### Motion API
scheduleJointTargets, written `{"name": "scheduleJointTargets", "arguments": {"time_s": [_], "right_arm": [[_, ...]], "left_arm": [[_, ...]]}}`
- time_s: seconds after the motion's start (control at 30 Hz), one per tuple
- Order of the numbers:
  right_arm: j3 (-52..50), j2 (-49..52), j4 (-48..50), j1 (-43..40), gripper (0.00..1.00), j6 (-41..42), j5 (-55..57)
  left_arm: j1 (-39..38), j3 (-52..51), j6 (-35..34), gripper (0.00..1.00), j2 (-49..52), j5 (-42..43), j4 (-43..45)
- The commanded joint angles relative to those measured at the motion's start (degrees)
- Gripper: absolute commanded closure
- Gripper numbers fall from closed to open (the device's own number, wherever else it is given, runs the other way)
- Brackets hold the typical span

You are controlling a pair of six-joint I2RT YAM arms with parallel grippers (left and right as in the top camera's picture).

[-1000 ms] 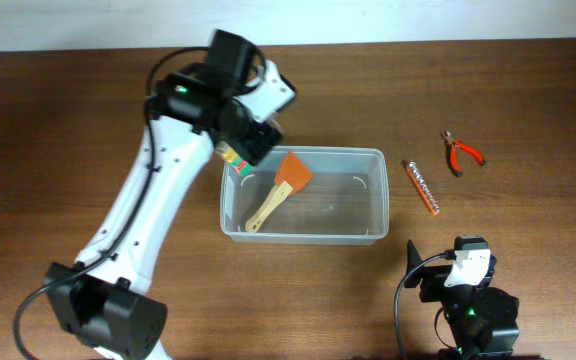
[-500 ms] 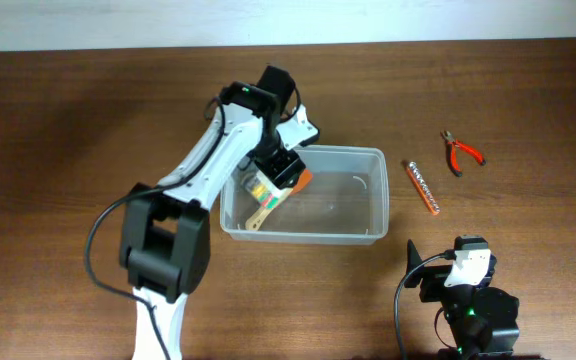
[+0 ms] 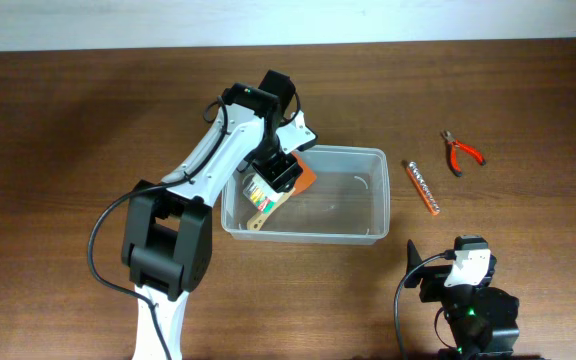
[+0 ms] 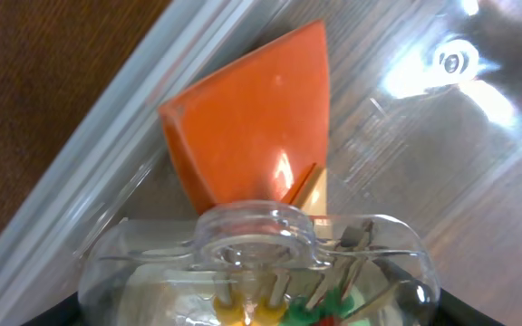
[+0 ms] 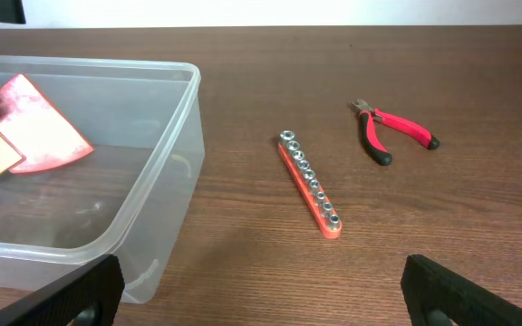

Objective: Pack container
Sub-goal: 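Lower the pack into the container, open left gripper, withdraw left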

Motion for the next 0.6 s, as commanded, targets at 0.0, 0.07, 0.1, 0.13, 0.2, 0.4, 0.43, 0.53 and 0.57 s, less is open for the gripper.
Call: {"name": "scheduleJointTargets", "arguments": {"time_s": [0.0,0.07,0.1,0.13,0.2,0.4,0.43,0.53,0.57], "right_arm": [[-0.33,-0.44,-0.20,0.31,0.01,0.11,1.14],[-0.33,-0.44,-0.17,0.31,0.01,0.11,1.14],[-0.33,-0.44,-0.17,0.31,0.01,0.11,1.14],[-0.33,-0.44,-0.17,0.31,0.01,0.11,1.14],[-0.33,-0.44,-0.17,0.31,0.01,0.11,1.14],[-0.33,-0.44,-0.17,0.31,0.01,0.11,1.14],[-0.33,-0.44,-0.17,0.31,0.01,0.11,1.14],[-0.33,-0.44,-0.20,0.31,0.02,0.11,1.14],[-0.33,-0.44,-0.17,0.31,0.01,0.11,1.14]], "left_arm": [[-0.17,0.68,-0.33,0.41,2.12,-3.04,-0.26],[-0.17,0.68,-0.35,0.27,2.10,-2.99,-0.48],[-0.17,0.68,-0.35,0.18,2.03,-3.02,-0.57],[-0.17,0.70,-0.33,0.13,1.99,-3.02,-0.59],[-0.15,0.70,-0.35,0.01,1.75,-3.52,-0.61],[-0.15,0.72,-0.76,0.01,-0.72,-6.80,-0.66],[-0.15,0.72,-0.79,0.01,-1.33,-7.45,-0.70],[-0.15,0.72,-1.36,0.01,-3.48,-9.90,-0.70],[-0.04,0.72,-2.19,0.01,-4.46,-11.08,-0.68]]}}
